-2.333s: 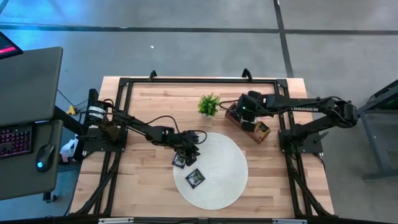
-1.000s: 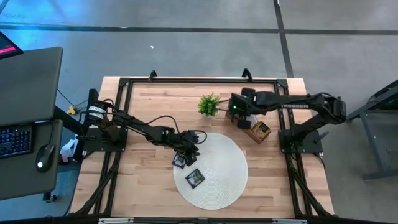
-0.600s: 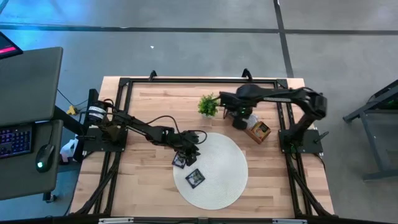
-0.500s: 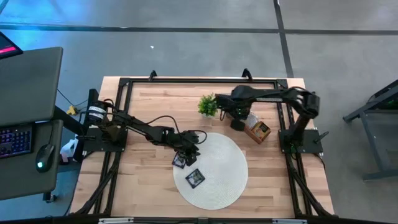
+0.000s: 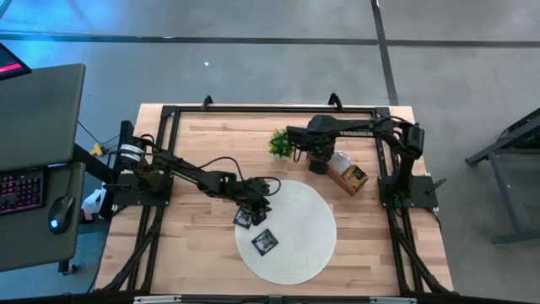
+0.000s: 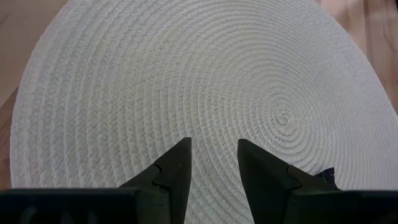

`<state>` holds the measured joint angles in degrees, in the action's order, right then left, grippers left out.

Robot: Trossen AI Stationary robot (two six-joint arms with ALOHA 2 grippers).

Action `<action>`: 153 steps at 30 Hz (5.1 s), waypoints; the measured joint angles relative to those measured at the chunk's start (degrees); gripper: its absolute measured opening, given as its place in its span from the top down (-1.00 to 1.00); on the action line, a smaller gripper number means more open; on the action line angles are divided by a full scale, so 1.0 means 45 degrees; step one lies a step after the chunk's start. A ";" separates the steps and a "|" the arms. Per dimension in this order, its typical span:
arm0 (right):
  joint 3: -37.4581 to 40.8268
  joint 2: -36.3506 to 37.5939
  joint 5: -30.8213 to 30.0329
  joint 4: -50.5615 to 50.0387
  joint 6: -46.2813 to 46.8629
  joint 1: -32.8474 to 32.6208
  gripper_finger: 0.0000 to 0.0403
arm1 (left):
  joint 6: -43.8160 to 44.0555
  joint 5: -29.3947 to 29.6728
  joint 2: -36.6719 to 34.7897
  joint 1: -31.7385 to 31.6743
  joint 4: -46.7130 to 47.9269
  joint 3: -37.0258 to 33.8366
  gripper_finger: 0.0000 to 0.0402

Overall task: Pick & Place Tea
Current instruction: Put the black tea bag into the left section of the wooden organizer

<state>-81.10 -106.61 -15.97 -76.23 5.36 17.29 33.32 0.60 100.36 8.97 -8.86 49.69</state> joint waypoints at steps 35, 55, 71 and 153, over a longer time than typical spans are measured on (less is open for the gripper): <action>0.3768 0.5358 -0.0582 0.9566 0.3440 -0.7532 0.97 | -0.0405 -0.2310 0.0000 0.0010 -0.0661 0.0000 0.36; 0.6182 0.0751 0.0601 1.9368 0.3998 -0.8181 0.99 | 0.0568 -0.3564 -0.3531 0.0593 0.3951 0.0175 0.93; 0.3951 -0.1792 0.2761 1.8908 0.5564 -0.8306 0.44 | 0.2602 0.3188 -0.5952 0.2786 0.7816 -0.0777 0.98; 0.4008 -0.1114 -0.0495 1.7091 0.1182 -0.9400 0.96 | 0.2997 0.3225 -0.5756 0.2762 0.7601 -0.0772 0.98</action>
<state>-63.06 -111.62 -18.19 0.68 10.68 -25.02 46.81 15.11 74.46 21.40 25.34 46.22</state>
